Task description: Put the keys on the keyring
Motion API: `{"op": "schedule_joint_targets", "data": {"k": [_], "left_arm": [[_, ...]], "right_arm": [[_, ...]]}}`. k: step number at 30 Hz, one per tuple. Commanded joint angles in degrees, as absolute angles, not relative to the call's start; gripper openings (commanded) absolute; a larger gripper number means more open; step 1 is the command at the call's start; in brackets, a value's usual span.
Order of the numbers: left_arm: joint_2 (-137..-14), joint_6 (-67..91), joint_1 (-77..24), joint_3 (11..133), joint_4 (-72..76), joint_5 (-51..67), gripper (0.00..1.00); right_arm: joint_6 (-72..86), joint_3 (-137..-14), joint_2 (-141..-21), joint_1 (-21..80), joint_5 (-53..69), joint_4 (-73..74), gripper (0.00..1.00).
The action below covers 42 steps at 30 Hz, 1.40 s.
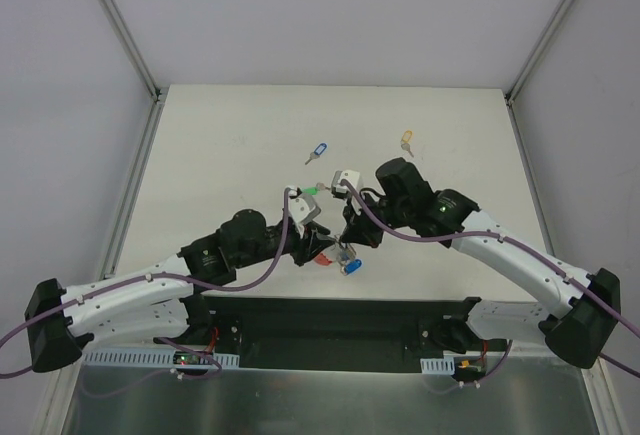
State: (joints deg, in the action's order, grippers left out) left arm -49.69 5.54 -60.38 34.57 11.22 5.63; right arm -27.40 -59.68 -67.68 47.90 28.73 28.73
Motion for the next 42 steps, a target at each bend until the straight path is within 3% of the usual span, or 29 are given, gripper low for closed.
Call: {"op": "schedule_joint_targets", "data": {"k": [1,6,16,29,42], "left_arm": [[-51.58,10.63,-62.14,36.03,12.04,-1.04,0.27],[-53.52,12.83,-63.81,37.26,12.04,-3.69,0.24],[-52.65,11.69,-64.16,37.27,12.04,-4.57,0.46],[-50.89,7.2,-60.21,39.46,9.76,-2.39,0.55],[-53.17,12.13,-51.59,38.23,10.02,5.45,0.59]], "right_arm": [[-24.17,-62.31,-66.62,48.87,26.02,27.6,0.01],[-22.06,-62.32,-66.97,49.48,24.17,27.25,0.01],[-18.55,-62.49,-64.08,49.48,19.26,28.91,0.01],[-11.87,-64.6,-63.46,48.96,0.8,33.84,0.01],[-6.77,-59.33,-61.61,49.48,3.77,30.06,0.01]]}}
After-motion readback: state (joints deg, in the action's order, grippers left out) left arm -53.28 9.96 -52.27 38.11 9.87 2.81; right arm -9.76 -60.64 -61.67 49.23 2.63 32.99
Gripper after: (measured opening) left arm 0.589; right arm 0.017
